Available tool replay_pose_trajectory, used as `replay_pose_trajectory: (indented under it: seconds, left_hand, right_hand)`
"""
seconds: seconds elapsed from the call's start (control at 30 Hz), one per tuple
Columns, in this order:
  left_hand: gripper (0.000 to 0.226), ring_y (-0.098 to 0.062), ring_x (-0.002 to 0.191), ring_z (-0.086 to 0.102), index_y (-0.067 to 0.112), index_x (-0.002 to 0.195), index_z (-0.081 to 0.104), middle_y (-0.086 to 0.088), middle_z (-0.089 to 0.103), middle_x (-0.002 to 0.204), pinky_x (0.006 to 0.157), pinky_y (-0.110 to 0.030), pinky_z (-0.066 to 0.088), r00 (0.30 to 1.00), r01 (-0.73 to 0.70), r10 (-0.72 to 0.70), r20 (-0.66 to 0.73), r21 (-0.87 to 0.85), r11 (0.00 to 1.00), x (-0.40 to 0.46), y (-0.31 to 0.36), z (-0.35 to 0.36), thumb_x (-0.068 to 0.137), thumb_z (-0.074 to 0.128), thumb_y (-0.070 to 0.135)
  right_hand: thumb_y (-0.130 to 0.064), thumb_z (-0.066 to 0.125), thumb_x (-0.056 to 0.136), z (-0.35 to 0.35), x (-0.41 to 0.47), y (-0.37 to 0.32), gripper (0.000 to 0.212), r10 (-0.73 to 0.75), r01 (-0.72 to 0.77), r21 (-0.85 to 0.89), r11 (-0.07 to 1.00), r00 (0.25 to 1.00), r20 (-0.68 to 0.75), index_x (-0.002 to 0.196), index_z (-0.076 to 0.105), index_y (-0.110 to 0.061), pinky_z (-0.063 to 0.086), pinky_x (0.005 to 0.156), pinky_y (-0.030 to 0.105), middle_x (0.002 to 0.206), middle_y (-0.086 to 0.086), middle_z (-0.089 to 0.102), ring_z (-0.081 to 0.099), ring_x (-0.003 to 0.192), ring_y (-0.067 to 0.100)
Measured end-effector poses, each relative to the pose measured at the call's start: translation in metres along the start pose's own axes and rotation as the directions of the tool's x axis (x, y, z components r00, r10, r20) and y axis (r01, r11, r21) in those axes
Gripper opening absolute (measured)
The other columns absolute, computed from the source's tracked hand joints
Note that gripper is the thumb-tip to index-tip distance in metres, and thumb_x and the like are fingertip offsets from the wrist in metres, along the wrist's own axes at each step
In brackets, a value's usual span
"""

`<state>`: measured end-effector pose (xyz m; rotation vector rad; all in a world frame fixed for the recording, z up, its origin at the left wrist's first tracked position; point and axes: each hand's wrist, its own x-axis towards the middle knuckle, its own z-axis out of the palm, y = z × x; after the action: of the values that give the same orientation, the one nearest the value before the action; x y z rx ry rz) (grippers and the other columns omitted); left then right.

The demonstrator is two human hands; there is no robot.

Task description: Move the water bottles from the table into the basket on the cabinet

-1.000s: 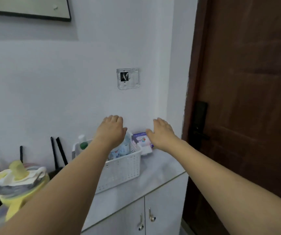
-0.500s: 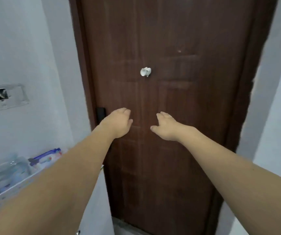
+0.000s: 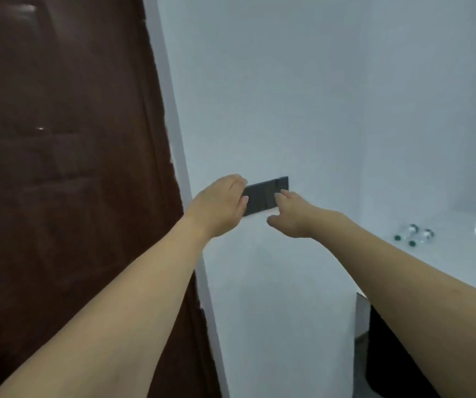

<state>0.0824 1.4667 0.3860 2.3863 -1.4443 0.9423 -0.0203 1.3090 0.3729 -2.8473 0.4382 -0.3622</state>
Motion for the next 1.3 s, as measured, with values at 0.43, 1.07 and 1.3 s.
replay_pose_trajectory:
  seconds: [0.43, 1.07, 1.3]
  left_hand:
    - [0.055, -0.019, 0.145, 0.019, 0.011, 0.151, 0.023, -0.006, 0.022, 0.159, 0.115, -0.034, 0.021, 0.926, -0.316, 0.376, 0.024, -0.492, 0.811, 0.143, 0.299, 0.124, 0.102, 0.034, 0.032]
    - [0.057, -0.021, 0.143, 0.023, 0.011, 0.151, 0.023, -0.006, 0.027, 0.157, 0.113, -0.034, 0.023, 0.879, -0.392, 0.473, 0.055, -0.481, 0.784, 0.308, 0.481, 0.216, 0.101, 0.035, 0.036]
    - [0.052, -0.022, 0.137, 0.034, 0.012, 0.145, 0.034, -0.006, 0.037, 0.151, 0.108, -0.035, 0.032, 0.873, -0.411, 0.487, 0.021, -0.505, 0.759, 0.398, 0.541, 0.293, 0.100, 0.038, 0.037]
  right_hand:
    - [-0.029, 0.046, 0.093, -0.077, -0.153, 0.274, 0.053, 0.611, -0.627, -0.124, 0.769, 0.778, -0.147, 0.137, 0.036, -0.001, 0.030, 0.108, 0.039, 0.144, 0.015, 0.037, 0.031, 0.134, 0.032]
    - [-0.027, 0.046, 0.093, -0.129, -0.164, 0.509, 0.070, 0.695, -0.714, -0.052, 0.698, 0.693, -0.194, 0.151, 0.015, -0.004, 0.016, 0.116, 0.039, 0.159, 0.013, 0.017, 0.013, 0.146, 0.029]
    - [-0.026, 0.047, 0.092, -0.152, -0.122, 0.616, 0.070, 0.704, -0.729, -0.065, 0.682, 0.677, -0.214, 0.151, 0.016, -0.005, 0.019, 0.118, 0.041, 0.159, 0.012, 0.017, 0.015, 0.146, 0.028]
